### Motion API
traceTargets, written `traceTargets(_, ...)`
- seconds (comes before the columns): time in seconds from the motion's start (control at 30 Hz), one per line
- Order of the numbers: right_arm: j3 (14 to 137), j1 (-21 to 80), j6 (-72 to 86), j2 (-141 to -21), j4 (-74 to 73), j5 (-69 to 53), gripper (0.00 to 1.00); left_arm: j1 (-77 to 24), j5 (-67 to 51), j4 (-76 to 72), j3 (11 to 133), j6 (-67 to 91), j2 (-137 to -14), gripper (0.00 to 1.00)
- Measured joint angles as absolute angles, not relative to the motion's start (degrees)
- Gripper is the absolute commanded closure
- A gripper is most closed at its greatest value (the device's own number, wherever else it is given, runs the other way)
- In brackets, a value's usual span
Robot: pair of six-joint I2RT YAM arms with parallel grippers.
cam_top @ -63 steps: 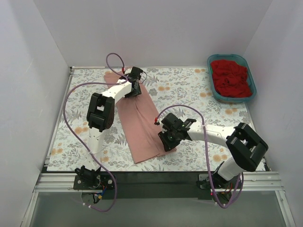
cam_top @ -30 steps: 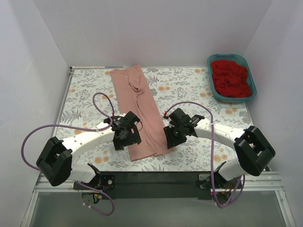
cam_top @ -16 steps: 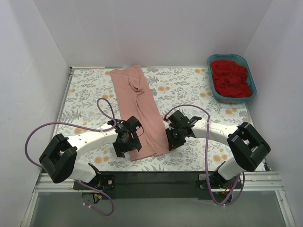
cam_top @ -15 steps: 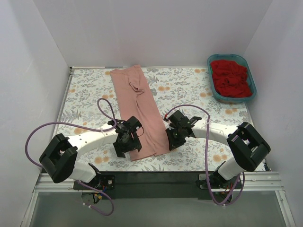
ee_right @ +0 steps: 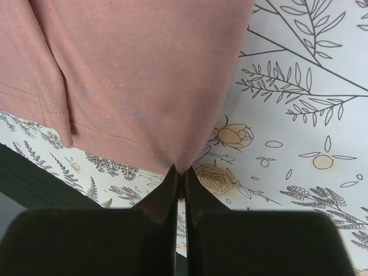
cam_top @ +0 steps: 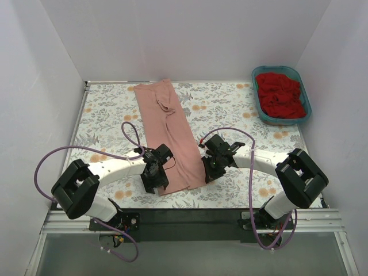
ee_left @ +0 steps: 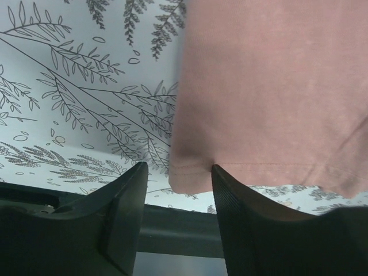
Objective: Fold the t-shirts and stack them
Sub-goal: Fold the tshirt
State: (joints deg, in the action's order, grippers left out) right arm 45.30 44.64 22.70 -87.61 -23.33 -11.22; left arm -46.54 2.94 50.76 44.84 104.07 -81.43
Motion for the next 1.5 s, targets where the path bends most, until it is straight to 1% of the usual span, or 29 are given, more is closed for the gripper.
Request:
traceTargets(0.13,45.21,44.64,22.61,-87.59,-23.11,-11.42,0.99,-46.61,2.22,50.41,43.92,104.09,-83.4,0.59)
traceTargets(0.23,45.17,44.64,22.57,-87.59,-22.96,-11.6,0.99,-46.59,1.67,49.78,43.9,104.2,-83.59,0.66)
traceTargets(0.37,45.1,44.64,22.57,-87.59,-22.85,-11.75,0.99,-46.59,0.54,48.38,43.9,104.2,-84.05,0.84)
traceTargets(0.4,45.1,44.64,22.57,-87.57,-22.85,-11.77,0.99,-46.57,0.12,47.9,43.92,104.2,-84.2,0.98)
traceTargets(0.43,45.1,44.64,22.55,-87.57,-22.85,-11.77,0.99,-46.57,-0.3,47.48,43.94,104.44,-84.31,1.0)
traceTargets(0.67,43.81,44.64,22.04,-85.91,-23.79,-12.91,0.99,-46.61,-1.48,47.37,42.98,103.88,-82.91,1.0)
traceTargets(0.83,42.63,44.66,21.3,-81.19,-27.16,-15.68,0.99,-46.89,-4.58,49.78,40.36,102.41,-77.78,1.0)
traceTargets(0.93,45.34,44.14,19.94,-81.19,-29.78,-16.14,0.99,-45.28,-6.2,50.17,40.51,100.18,-75.11,1.0)
traceTargets(1.07,54.19,41.19,17.78,-85.23,-32.08,-16.71,0.99,-36.36,-6.59,50.78,44.62,95.42,-75.26,1.0)
traceTargets(1.23,70.89,38.37,14.96,-94.41,-32.75,-16.47,0.99,-25.28,-3.25,49.1,56.1,88.47,-80.07,1.0)
traceTargets(1.37,82.67,37.21,12.86,-101.73,-32.45,-15.25,0.99,-20.84,0.75,44.4,63.57,83.55,-85.78,1.0)
traceTargets(1.5,90.02,36.29,11.0,-108.27,-31.73,-13.74,0.99,-17.89,4.38,38.7,65.08,80.05,-90.11,1.0)
